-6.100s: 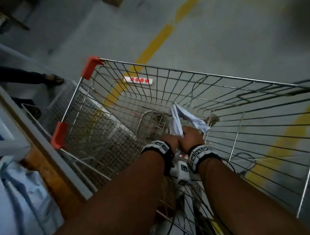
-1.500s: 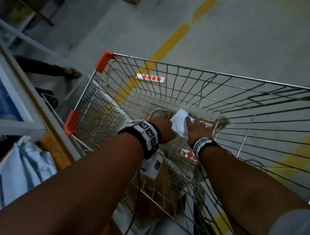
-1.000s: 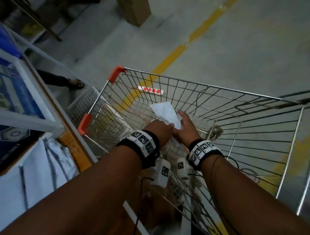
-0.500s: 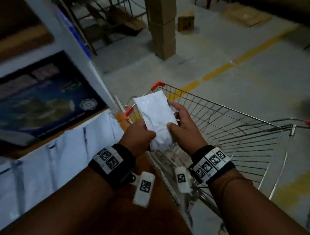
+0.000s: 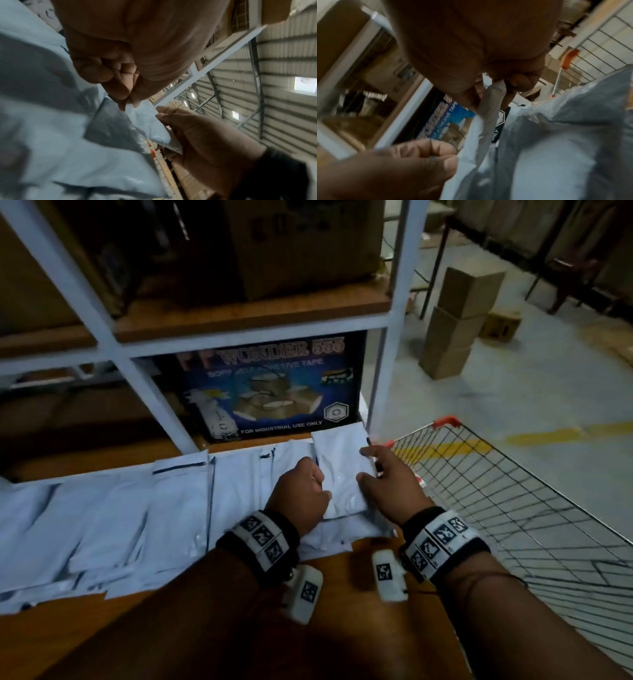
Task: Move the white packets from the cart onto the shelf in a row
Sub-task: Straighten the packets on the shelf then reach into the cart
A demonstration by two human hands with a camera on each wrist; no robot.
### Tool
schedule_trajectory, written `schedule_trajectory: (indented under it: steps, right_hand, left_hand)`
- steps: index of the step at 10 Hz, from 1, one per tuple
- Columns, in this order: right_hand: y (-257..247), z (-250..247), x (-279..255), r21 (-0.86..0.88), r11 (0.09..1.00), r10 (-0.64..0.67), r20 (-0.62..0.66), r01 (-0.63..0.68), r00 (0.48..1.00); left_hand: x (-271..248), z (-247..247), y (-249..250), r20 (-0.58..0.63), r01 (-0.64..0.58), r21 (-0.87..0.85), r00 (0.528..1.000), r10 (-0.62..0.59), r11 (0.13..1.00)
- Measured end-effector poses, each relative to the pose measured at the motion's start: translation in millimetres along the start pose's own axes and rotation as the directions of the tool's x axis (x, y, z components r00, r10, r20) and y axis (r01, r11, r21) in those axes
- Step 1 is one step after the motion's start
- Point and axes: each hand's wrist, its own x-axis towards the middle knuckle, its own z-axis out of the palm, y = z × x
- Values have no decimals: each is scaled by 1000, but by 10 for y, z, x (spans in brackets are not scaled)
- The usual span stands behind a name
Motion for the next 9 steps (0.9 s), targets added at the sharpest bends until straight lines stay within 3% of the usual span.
schedule_trajectory:
  steps: [1,2,3,4,5,6,8,9]
  right_hand:
    - [-5,108,37,-289,957,26,13,-21,1000]
    - [16,157,-73,-539,843,4,-13,-10,1000]
    - [-31,199,-169,-719,674,-226,20,171,974]
    - [-80,358,-173,-780,478,-311,278,403,909]
    - [105,535,-136,-792,434,-115,423,429,899]
    - [316,597,-144,-797,450,-75,415,402,907]
    - [321,611,-139,-797,472,-107,372,377,922]
    - [163,669,-100,-802,485,-132,326,348,936]
  left_hand:
    - [-16,7,-118,47,-2,60,999,-1,998]
    - [-69,0,-221,29,-58,146,998,54,988]
    - [-147,-54,-332,-27,-188,355,977,211,916]
    - [-217,-103,-425,-6,-263,630,939,343,731]
    - [-260,-26,-547,187,-302,692,952,241,656]
    - [-279,140,-671,262,-265,722,960,102,639]
    - [-381,121,-569,190,-207,709,977,100,674]
    - [-509,-46,-569,118,-197,685,980,161,701]
